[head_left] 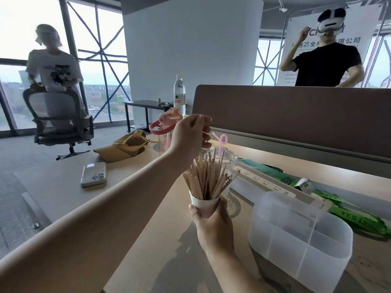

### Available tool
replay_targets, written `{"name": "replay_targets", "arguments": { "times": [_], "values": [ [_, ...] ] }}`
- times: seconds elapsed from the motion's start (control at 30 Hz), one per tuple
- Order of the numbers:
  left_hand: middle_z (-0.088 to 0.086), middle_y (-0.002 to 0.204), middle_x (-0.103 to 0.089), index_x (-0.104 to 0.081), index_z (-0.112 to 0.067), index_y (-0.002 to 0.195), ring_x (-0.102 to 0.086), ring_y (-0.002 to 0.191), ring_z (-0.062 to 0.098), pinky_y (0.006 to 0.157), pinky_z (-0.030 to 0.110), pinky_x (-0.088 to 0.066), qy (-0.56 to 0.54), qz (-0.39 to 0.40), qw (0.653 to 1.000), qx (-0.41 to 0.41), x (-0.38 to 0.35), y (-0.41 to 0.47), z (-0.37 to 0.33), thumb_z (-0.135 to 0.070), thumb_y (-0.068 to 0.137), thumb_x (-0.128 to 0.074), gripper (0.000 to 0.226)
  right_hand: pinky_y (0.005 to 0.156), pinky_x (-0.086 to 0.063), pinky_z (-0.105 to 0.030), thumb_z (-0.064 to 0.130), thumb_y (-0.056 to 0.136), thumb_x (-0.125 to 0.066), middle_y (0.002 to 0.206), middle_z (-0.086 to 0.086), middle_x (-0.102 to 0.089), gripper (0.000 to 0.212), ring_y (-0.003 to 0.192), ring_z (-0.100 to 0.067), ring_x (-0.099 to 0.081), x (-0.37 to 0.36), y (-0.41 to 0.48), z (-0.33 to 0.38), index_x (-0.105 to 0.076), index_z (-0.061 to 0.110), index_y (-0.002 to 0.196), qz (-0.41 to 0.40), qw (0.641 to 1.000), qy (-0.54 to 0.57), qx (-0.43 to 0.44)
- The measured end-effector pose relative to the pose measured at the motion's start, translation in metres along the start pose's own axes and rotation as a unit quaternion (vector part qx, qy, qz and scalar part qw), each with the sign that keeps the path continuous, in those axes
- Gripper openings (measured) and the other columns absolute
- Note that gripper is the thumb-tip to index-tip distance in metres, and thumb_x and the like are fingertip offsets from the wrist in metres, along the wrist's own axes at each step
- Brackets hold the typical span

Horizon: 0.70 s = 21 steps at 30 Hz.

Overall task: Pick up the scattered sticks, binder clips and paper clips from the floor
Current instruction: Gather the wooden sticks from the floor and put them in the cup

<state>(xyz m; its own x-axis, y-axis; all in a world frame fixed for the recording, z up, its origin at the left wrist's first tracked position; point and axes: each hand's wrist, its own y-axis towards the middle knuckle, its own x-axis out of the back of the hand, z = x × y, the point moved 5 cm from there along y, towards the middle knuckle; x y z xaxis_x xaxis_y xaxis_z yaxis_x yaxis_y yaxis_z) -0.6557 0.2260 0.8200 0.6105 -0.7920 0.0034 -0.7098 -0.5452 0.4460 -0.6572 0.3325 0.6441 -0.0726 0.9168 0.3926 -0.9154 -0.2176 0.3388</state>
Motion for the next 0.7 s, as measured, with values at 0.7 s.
{"name": "replay_targets", "arguments": {
  "times": [0.7],
  "values": [
    [0.001,0.141,-0.050,-0.046,-0.024,0.138,-0.048,0.123,0.019,0.089,0.026,-0.038,0.472,0.285,0.834,-0.031,-0.024,-0.025,0.022,-0.040,0.104,-0.019,0.046,0.096,-0.049,-0.032,0.050,0.080,-0.066,0.137,-0.007,-0.053,0.074,0.117,-0.025,-0.056,-0.002,0.001,-0.002,-0.038,0.015,0.140,-0.013,1.000,-0.022,0.004]
  ]
}}
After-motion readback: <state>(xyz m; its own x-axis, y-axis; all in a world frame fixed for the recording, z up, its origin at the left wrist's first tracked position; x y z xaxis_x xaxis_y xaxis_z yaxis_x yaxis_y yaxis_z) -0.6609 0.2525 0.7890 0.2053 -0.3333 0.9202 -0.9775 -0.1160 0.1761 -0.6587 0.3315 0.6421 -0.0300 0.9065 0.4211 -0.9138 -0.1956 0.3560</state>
